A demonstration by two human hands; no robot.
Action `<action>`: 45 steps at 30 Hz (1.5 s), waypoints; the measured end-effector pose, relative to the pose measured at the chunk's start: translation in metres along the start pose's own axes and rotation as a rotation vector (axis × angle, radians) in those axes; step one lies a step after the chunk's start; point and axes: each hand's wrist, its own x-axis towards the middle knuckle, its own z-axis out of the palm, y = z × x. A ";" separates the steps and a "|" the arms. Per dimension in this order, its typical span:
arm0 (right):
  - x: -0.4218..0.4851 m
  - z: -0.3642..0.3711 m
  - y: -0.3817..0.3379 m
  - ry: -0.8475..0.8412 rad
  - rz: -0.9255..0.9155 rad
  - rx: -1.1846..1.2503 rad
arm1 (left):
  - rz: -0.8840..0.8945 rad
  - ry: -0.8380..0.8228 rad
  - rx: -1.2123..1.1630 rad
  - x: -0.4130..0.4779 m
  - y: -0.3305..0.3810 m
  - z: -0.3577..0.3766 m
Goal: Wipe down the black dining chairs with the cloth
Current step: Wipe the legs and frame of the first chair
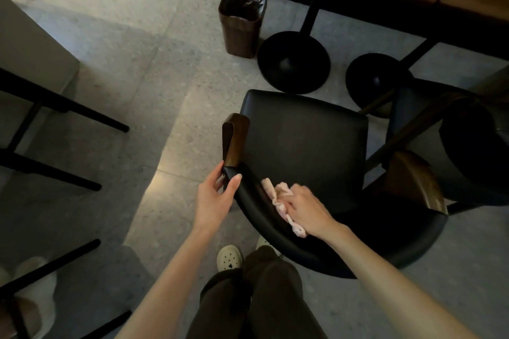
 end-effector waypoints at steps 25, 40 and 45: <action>0.062 0.012 -0.057 0.071 0.042 0.643 | 0.023 0.046 -0.052 0.000 -0.013 0.004; 0.054 -0.023 -0.023 0.119 -0.209 0.682 | -0.097 0.466 -0.136 -0.032 0.002 0.054; 0.048 -0.002 -0.068 0.106 -0.646 0.348 | -0.135 0.540 -0.197 -0.049 -0.009 0.064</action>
